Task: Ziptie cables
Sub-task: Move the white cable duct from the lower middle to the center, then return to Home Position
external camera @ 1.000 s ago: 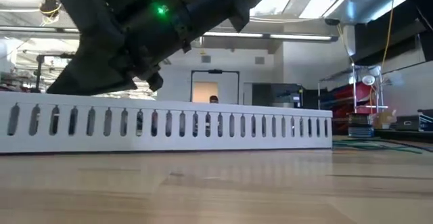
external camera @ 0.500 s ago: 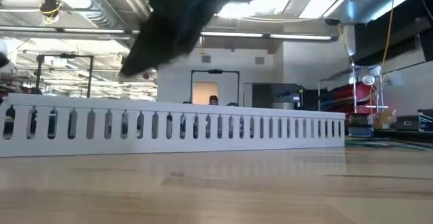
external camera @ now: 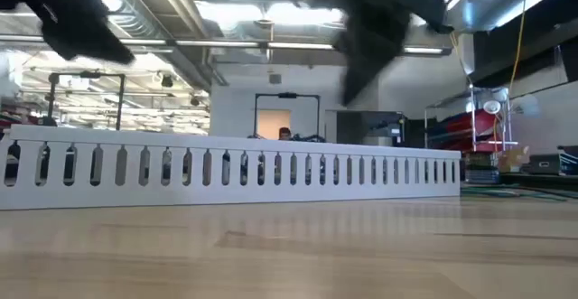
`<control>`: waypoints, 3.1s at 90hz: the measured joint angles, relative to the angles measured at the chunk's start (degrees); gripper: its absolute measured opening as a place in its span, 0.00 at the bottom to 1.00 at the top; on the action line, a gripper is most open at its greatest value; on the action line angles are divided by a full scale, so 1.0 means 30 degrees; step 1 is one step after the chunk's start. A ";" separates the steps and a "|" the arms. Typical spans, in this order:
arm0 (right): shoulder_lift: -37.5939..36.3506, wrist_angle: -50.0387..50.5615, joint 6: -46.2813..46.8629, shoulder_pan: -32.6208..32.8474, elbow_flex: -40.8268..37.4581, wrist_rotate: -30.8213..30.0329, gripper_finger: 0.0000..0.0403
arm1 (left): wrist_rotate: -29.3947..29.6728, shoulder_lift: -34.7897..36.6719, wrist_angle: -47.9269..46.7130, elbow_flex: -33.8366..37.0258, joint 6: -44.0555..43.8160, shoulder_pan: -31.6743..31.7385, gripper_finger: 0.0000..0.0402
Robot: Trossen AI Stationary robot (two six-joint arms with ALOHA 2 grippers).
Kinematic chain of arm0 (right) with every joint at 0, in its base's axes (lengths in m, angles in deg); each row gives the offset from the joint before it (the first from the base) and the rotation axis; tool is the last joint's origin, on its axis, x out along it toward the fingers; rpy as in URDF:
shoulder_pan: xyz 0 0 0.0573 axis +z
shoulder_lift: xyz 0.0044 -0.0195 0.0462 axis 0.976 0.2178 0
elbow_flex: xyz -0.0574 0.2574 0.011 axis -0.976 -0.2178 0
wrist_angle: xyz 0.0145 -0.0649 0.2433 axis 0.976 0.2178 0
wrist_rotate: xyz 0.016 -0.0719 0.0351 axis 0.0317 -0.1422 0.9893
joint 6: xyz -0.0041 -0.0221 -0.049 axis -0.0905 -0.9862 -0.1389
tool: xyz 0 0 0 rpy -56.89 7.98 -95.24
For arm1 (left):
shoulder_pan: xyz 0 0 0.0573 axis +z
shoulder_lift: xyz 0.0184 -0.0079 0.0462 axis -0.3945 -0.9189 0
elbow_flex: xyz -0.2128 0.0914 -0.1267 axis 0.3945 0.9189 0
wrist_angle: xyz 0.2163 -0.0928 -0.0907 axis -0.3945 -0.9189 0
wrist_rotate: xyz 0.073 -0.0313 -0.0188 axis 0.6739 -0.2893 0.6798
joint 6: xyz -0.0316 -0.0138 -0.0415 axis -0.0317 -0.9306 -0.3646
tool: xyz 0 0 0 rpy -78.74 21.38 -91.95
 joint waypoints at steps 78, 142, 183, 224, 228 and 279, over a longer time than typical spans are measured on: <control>-0.4715 -0.2689 0.4092 -0.0211 -0.9070 -0.2621 0.01 | -0.2529 -0.4065 -0.1893 -0.0131 0.6582 0.9356 0.74; -1.2278 -0.4600 -0.2117 -0.4631 -0.7904 0.0522 0.01 | -0.6872 0.3423 -0.2902 -0.2344 1.6929 1.2969 0.16; -2.1028 -1.3181 -0.0595 -0.8692 -1.5011 0.3608 0.01 | -0.9563 1.0639 -0.2567 0.0911 1.3851 1.6219 0.10; -2.6201 -1.3218 0.2281 -0.8692 -1.9609 0.4379 0.01 | -1.0412 1.2529 0.1761 0.4999 1.3120 1.6284 0.10; -2.6849 -1.3166 0.2478 -0.8692 -1.9862 0.4415 0.01 | -1.0405 1.3073 0.2163 0.5658 1.2774 1.6277 0.10; -3.3131 -1.4016 0.4191 -0.8685 -2.3410 0.3537 0.01 | -0.8956 2.0747 0.5156 1.1704 1.0112 1.3870 0.11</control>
